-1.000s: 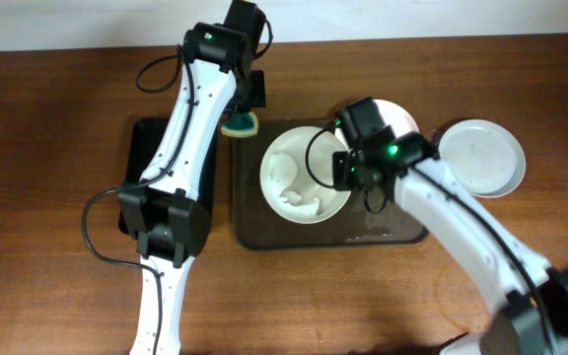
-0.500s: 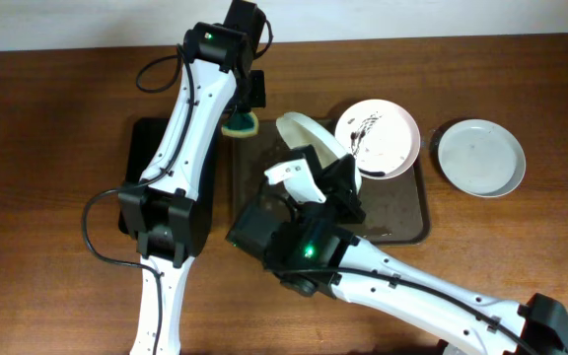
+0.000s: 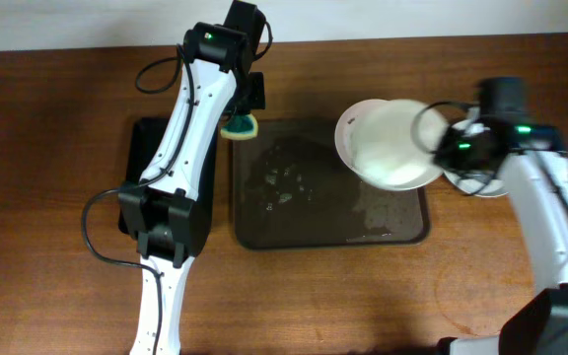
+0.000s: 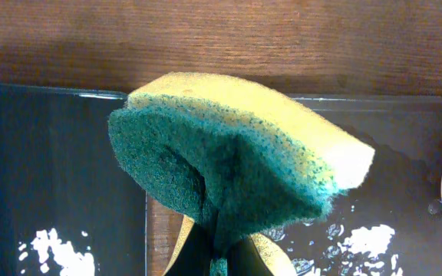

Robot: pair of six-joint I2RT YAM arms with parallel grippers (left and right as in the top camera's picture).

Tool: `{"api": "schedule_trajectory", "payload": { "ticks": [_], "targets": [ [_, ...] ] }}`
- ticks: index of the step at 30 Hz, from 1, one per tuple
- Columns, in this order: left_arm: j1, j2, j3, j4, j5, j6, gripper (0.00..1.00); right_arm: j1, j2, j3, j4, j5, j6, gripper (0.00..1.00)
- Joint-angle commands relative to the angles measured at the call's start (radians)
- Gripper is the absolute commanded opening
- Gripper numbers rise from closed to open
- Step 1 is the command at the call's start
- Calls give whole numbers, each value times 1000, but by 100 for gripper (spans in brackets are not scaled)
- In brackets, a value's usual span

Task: Clean dirty plates on tray and stack at the side
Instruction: 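Grasp the last dirty plate with right gripper and hold it on tray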

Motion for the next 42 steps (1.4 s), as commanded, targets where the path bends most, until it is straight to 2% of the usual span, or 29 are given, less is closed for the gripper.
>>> {"api": "schedule_trajectory", "payload": {
  "ticks": [1, 2, 4, 7, 8, 9, 10, 11, 13, 15, 18, 20, 22, 25, 33, 36, 38, 40, 42],
  "targets": [
    [3, -7, 18, -1, 8, 16, 0, -255, 33, 9, 47, -65, -10, 4],
    [3, -7, 18, -1, 8, 16, 0, -344, 75, 9, 89, -65, -9, 4],
    [3, -7, 18, 0, 8, 16, 0, -416, 144, 9, 150, -50, -9, 4],
    [3, -7, 18, 6, 8, 16, 0, -436, 315, 9, 286, -40, -10, 4],
    [2, -7, 18, 6, 8, 16, 0, -404, 371, 9, 325, -39, -14, 10],
    [2, -7, 18, 6, 8, 16, 0, -381, 374, 10, 334, -40, -21, 29],
    [3, -7, 18, 6, 8, 16, 0, -371, 366, 23, 327, -40, -22, 38],
    [2, -7, 18, 6, 8, 16, 0, -360, 354, 56, 297, -55, -34, 44],
    [2, -7, 18, 6, 8, 16, 0, -337, 336, 154, 175, -76, -49, 45],
    [2, -7, 18, 7, 8, 16, 0, -265, 334, 297, -38, -160, -92, 45],
    [2, -7, 18, 7, 8, 16, 0, -141, 340, 288, -96, -158, -92, 48],
    [2, -7, 18, 6, 7, 16, 0, -40, 345, 253, -88, -116, -71, 47],
    [3, -7, 18, 6, 7, 16, 0, 36, 346, 219, -78, 25, 47, 43],
    [2, -7, 18, 7, 8, 15, 0, 125, 346, 124, 43, 60, 135, 33],
    [2, -7, 18, 7, 8, 16, 0, 166, 348, -72, 192, 59, 150, 31],
    [2, -7, 18, 7, 8, 16, 0, 166, 348, -72, 196, 59, 149, 6],
    [2, -7, 18, 6, 8, 16, 0, 166, 348, -72, 195, 58, 146, 4],
    [2, -7, 18, 6, 8, 16, 0, 166, 348, -71, 194, -20, 61, 4],
    [2, -7, 18, 7, 8, 16, 0, 166, 348, -58, 182, -55, 40, 4]
  ]
}}
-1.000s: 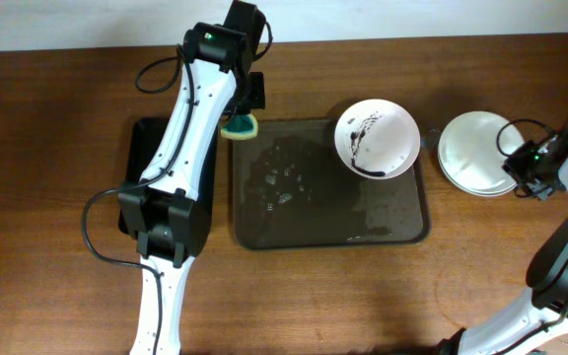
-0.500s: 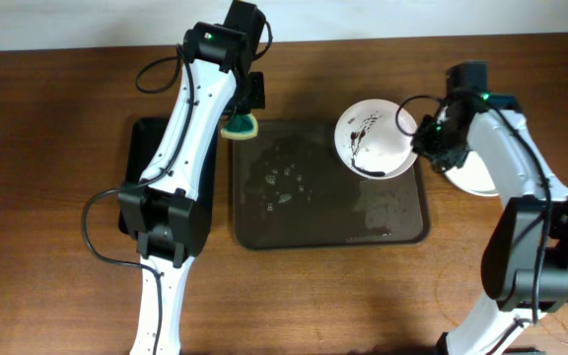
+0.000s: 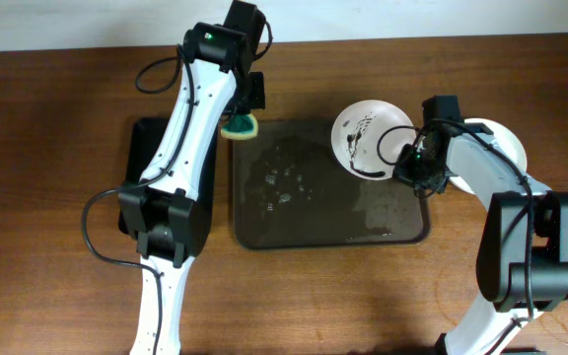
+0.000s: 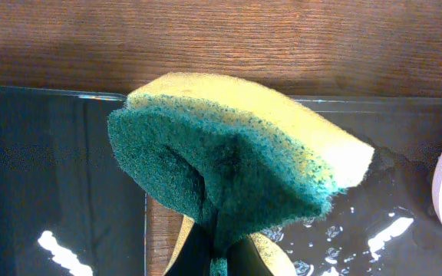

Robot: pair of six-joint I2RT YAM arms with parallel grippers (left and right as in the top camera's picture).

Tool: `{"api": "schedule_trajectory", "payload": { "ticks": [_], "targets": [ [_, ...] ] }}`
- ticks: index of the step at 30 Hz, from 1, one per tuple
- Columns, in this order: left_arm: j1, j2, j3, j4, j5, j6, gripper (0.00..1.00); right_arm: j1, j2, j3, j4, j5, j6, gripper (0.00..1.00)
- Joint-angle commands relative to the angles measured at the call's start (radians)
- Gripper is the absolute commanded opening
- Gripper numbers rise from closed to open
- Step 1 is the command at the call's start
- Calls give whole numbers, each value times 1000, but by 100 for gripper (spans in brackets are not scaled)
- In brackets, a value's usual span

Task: Clean dirty plates on tray and stack at the side
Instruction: 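Grasp the last dirty plate with right gripper and hold it on tray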

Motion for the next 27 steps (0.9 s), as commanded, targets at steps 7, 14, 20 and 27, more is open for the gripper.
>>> {"api": "schedule_trajectory", "payload": {
  "ticks": [7, 14, 20, 27],
  "targets": [
    [2, -7, 18, 11, 8, 16, 0, 13, 13, 124, -39, -77, 18, 22],
    [2, -7, 18, 13, 7, 16, 0, 120, 140, 112, -47, -23, 148, 23],
    [2, -7, 18, 13, 7, 16, 0, 292, 140, 112, -195, -45, 87, 22],
    [2, -7, 18, 5, 3, 16, 0, 265, 62, 267, -346, -45, -50, 17]
  ]
}}
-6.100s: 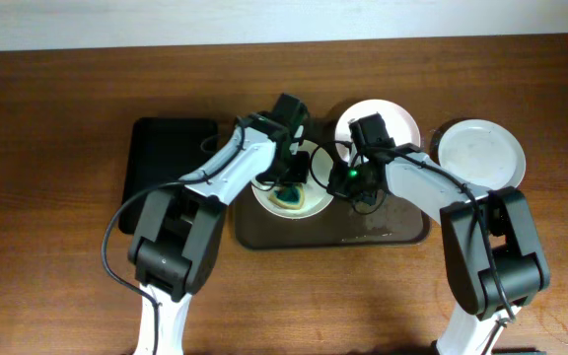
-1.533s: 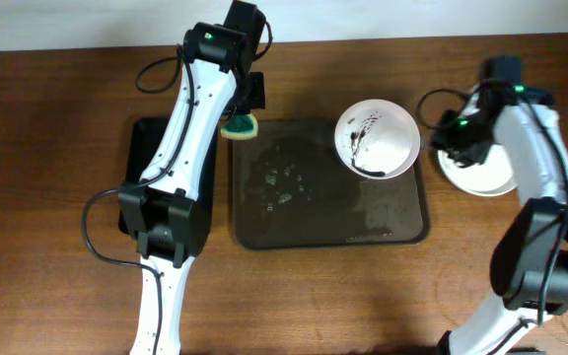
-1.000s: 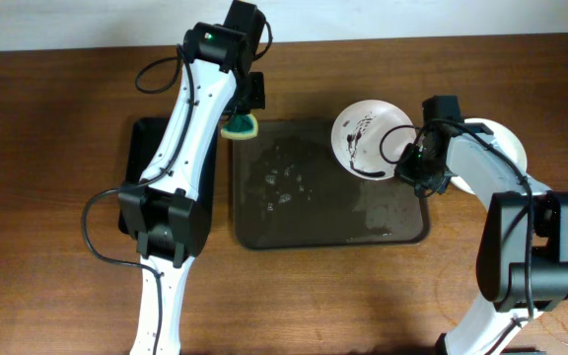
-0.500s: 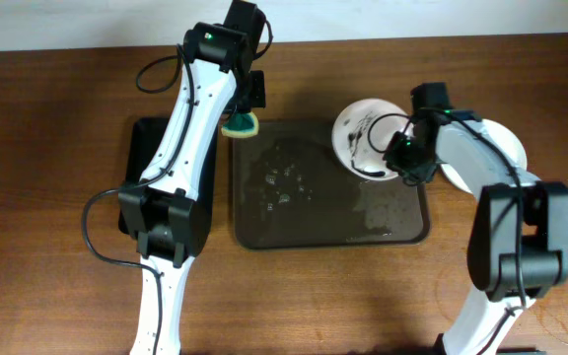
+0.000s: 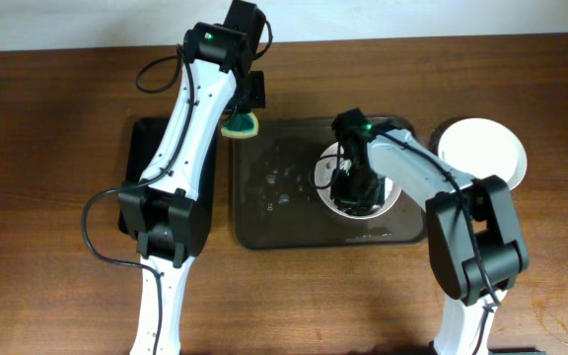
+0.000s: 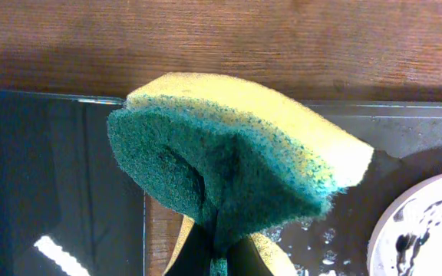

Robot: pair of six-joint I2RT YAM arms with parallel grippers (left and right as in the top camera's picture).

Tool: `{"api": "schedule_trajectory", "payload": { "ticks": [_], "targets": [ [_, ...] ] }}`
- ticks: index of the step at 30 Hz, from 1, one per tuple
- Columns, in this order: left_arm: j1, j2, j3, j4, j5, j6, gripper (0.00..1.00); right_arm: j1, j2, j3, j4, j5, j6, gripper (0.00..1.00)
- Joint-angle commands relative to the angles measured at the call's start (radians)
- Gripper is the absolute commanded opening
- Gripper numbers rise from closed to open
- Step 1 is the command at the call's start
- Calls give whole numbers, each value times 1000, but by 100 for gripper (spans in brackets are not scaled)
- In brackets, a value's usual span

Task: Clean dirty plates on tray and stack at the side
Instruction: 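Grasp the last dirty plate with right gripper and hold it on tray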

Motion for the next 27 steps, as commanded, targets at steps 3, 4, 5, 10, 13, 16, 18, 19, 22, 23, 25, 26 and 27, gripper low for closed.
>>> {"api": "schedule_trajectory", "payload": {
  "ticks": [3, 4, 5, 10, 13, 16, 18, 19, 22, 23, 25, 26, 27],
  "targets": [
    [2, -7, 18, -2, 0, 16, 0, -205, -45, 173, -60, 3, -277, 36],
    [2, -7, 18, -2, 0, 16, 0, -241, -42, 172, -59, 3, -332, 43],
    [2, -7, 18, -2, 0, 16, 0, -282, -35, 165, -51, 3, -412, 50],
    [2, -7, 18, 0, 0, 16, 0, -357, 0, 111, 61, -72, -600, 47],
    [2, -7, 18, 6, 0, 16, 0, -346, 55, 99, 117, -87, -613, 41],
    [2, -6, 18, 6, 0, 16, 0, -346, 108, 99, 118, -87, -612, 24],
    [2, -2, 18, 6, 0, 16, 0, -344, 109, 101, 114, -92, -597, 4],
    [2, 4, 18, 5, 0, 16, 0, -345, 109, 103, 111, -119, -582, 4],
    [2, 22, 18, 0, 5, 16, 0, -332, 110, 103, 113, -362, -490, 4],
    [2, 26, 18, -3, 39, 60, 0, -310, 110, 100, 130, -413, -467, 4],
    [0, 43, 18, 2, 182, 176, 0, -248, 110, 85, 161, -391, -451, 4],
    [-3, 57, 17, 2, 209, 194, 0, -220, 110, 70, 181, -355, -413, 4],
    [-7, 71, 15, 2, 213, 204, 0, -203, 110, 53, 204, -343, -392, 4]
  ]
}}
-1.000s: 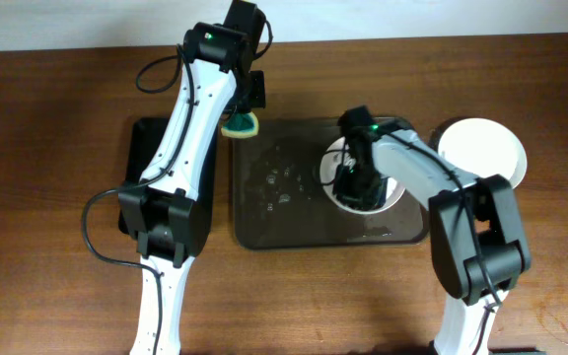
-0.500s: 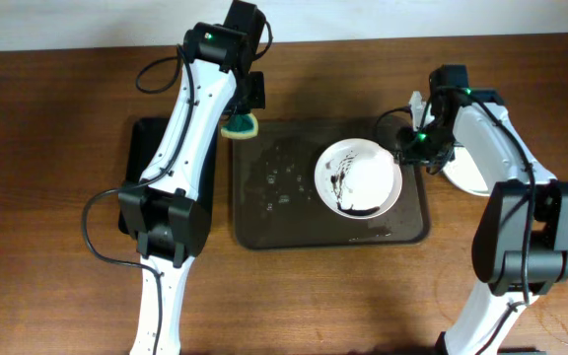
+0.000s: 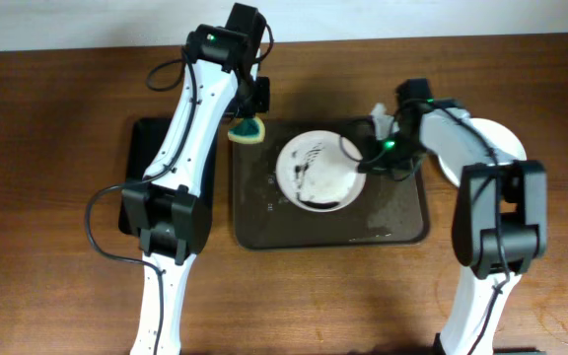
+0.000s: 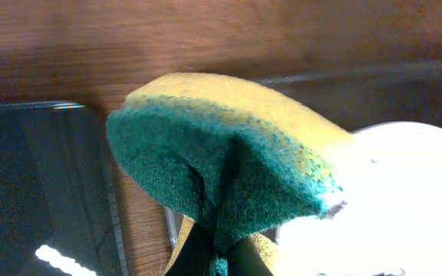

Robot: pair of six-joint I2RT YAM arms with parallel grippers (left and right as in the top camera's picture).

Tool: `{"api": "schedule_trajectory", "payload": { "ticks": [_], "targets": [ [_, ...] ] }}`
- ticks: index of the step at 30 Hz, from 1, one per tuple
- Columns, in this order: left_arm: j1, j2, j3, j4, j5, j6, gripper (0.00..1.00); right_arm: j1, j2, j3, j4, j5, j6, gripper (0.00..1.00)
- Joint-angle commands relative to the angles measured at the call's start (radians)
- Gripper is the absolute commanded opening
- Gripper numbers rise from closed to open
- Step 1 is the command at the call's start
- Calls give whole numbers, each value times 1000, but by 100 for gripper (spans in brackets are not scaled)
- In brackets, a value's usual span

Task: Clean dirty plates on tray and stack at the side
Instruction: 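Grasp the last dirty plate with right gripper and hold it on tray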

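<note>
A white plate smeared with dark dirt (image 3: 320,170) lies in the middle of the dark wet tray (image 3: 264,222). My right gripper (image 3: 368,154) is at the plate's right rim, shut on it. The left gripper (image 3: 248,122) hangs over the tray's far left corner, shut on a yellow and green sponge (image 3: 246,131). In the left wrist view the sponge (image 4: 221,153) fills the centre, pinched between the fingers (image 4: 245,257), and the plate (image 4: 394,207) shows blurred at the lower right. A clean white plate (image 3: 501,143) rests on the table to the right of the tray.
A black tray (image 3: 129,168) lies left of the wet one, partly under my left arm; its glossy surface (image 4: 37,192) shows in the left wrist view. Crumbs and water lie on the wet tray's floor (image 3: 383,222). Wooden table (image 3: 47,118) surrounds everything.
The dirty plate has shifted left, from the tray's middle right to its centre, nearer the sponge. My right gripper now sits at its right rim. The left gripper with the sponge has moved slightly.
At first my right gripper held a white plate above the tray's right edge. Then that plate lay on the table to the right, and the gripper was at a dirty plate in the tray's far right corner. The dirty plate then stood mid-right, and now at the centre.
</note>
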Motion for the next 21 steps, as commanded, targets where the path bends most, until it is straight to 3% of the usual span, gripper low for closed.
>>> {"api": "schedule_trajectory", "payload": {
  "ticks": [1, 9, 12, 14, 16, 18, 21],
  "targets": [
    [-19, 65, 14, 2, 110, 128, 0, 54, 8, -44, 36, 0, 73, 4],
    [-149, 262, 14, -37, 119, 236, 0, 56, 10, -44, 37, 6, 76, 4],
    [-196, 310, 13, -39, 120, 223, 0, 56, 10, -44, 37, 6, 76, 4],
    [-256, 372, 13, -73, 124, 124, 0, 56, 10, -44, 36, 6, 77, 4],
    [-299, 406, 13, -86, 198, 117, 0, 47, 10, -44, 36, 0, 97, 4],
    [-305, 406, 13, -86, 387, 139, 0, 14, 10, -45, 36, -25, 99, 4],
    [-286, 406, 14, -64, 546, 268, 0, 5, 10, -59, 48, -32, 99, 4]
  ]
}}
